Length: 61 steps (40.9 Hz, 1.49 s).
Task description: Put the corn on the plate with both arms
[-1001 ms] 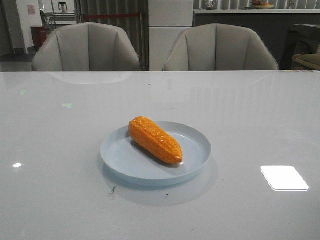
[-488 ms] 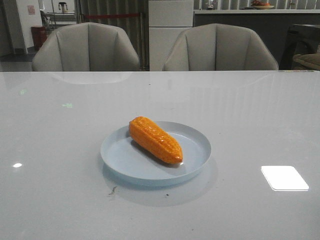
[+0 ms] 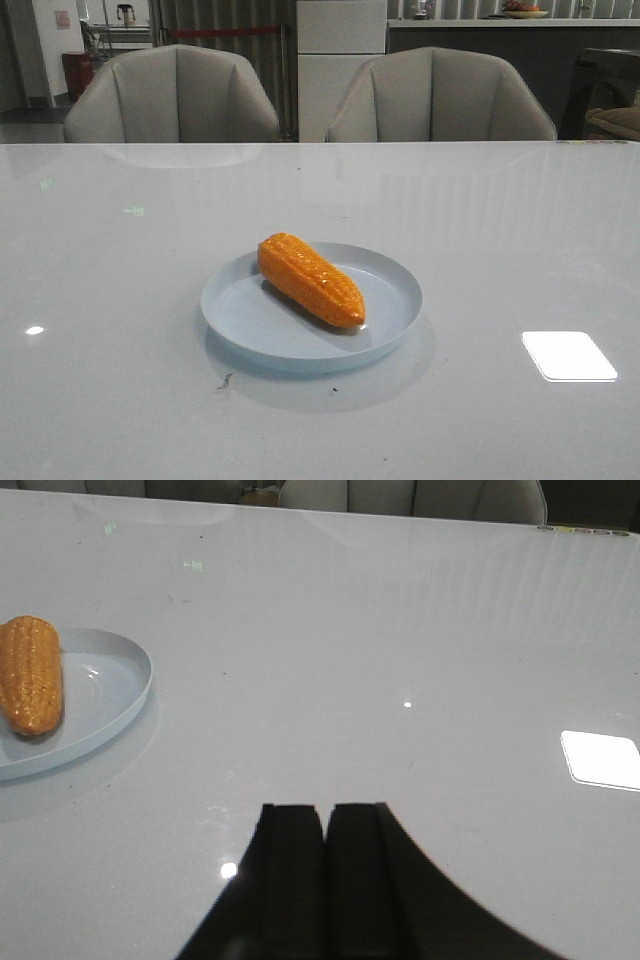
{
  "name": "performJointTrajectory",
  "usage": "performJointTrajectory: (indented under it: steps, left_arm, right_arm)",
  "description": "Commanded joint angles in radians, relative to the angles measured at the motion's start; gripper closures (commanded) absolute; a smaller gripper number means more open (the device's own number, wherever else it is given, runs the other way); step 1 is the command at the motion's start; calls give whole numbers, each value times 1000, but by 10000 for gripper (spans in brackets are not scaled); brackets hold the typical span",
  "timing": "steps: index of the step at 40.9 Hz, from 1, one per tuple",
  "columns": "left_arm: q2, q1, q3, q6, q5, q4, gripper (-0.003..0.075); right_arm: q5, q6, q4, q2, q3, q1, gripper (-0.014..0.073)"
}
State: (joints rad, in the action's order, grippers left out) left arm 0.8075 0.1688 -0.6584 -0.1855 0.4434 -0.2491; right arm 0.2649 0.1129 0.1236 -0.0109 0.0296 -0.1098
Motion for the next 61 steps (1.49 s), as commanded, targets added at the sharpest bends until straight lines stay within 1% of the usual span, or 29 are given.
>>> performJointTrajectory:
  steps: [1,22,25,27,28,30,35,36,38,41,43,47,49,55,61]
  left_arm:
    - [-6,-2,-28,-11,-79,-8,267]
    - [-6,-2,-20,-11,-81,-8,267]
    - [-18,-2,-13,-11,-81,-52,268]
    - [-32,-2,-9,-11,-81,-53,275]
    - [-45,-2,0,-11,-84,-51,288]
    - [-74,-2,17,-11,-102,-41,341]
    - [-164,-3,73,8,-174,58,582]
    - [-183,-3,86,8,-190,83,642]
    - [-215,-8,107,8,-222,86,615]
    - [-259,-26,136,15,-271,107,624]
    - [-297,-39,158,68,-301,119,631]
    - [-368,-68,197,230,-361,186,631]
    - [-410,-79,221,262,-383,194,631]
    - [-553,-102,310,264,-392,192,631]
    - [-689,-103,415,264,-392,192,631]
  right_arm:
    - [-72,4,-9,-23,-23,5,539]
    - [-72,4,-9,-23,-23,5,539]
    - [-72,4,-9,-23,-23,5,539]
    - [-72,4,-9,-23,-23,5,539]
    - [-72,4,-9,-23,-23,5,539]
    - [-72,4,-9,-23,-23,5,539]
    - [-72,4,-9,-23,-23,5,539]
    - [-72,4,-9,-23,-23,5,539]
    - [-72,4,-9,-23,-23,5,539]
    - [-72,4,-9,-23,-23,5,539]
    - [-72,4,-9,-23,-23,5,539]
    - [-72,4,-9,-23,-23,5,539]
    - [-72,4,-9,-23,-23,5,539]
    - [-72,4,-9,-23,-23,5,539]
    - [-72,4,-9,-23,-23,5,539]
